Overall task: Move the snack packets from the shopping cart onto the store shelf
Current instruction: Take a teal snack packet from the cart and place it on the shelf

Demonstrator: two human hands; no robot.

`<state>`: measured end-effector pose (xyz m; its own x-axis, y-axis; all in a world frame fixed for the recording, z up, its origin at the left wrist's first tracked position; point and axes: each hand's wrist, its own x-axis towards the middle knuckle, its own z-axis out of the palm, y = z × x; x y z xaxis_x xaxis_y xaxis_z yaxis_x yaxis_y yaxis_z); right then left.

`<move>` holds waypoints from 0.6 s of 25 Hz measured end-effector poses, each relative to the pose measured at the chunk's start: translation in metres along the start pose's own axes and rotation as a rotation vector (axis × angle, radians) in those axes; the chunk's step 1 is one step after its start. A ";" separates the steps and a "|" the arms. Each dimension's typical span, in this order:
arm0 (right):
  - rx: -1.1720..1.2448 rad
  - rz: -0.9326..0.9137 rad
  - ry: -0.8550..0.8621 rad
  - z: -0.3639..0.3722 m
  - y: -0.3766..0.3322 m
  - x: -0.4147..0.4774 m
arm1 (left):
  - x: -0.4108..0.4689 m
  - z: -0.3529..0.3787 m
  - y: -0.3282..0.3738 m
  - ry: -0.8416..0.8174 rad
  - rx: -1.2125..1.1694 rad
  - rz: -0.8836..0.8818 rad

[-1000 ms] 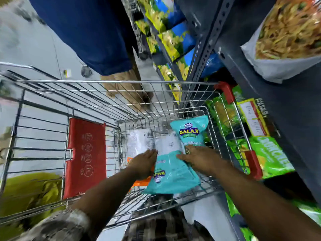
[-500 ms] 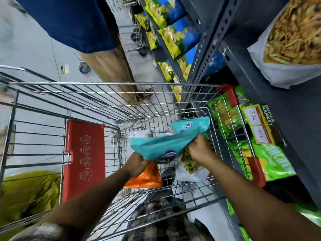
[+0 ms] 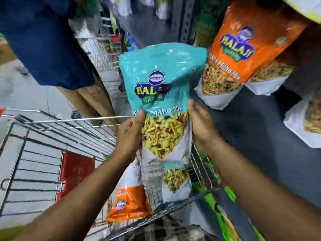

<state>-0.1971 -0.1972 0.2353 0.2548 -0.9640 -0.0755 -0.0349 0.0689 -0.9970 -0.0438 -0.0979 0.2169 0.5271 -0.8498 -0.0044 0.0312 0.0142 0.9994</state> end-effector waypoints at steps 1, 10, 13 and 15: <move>0.034 0.020 -0.038 -0.006 -0.003 -0.009 | -0.001 0.007 0.013 0.000 -0.033 -0.014; 0.157 0.058 0.043 -0.069 -0.028 -0.073 | -0.050 0.060 0.061 -0.188 -0.083 -0.078; 0.134 0.016 0.207 -0.094 -0.026 -0.097 | -0.073 0.091 0.062 -0.239 -0.101 -0.102; 0.083 -0.010 0.441 -0.122 -0.023 -0.118 | -0.095 0.126 0.057 -0.316 -0.093 -0.044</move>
<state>-0.3445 -0.1168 0.2692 -0.1825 -0.9807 -0.0695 0.0482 0.0617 -0.9969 -0.1993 -0.0827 0.2782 0.2347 -0.9718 -0.0218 0.1333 0.0100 0.9910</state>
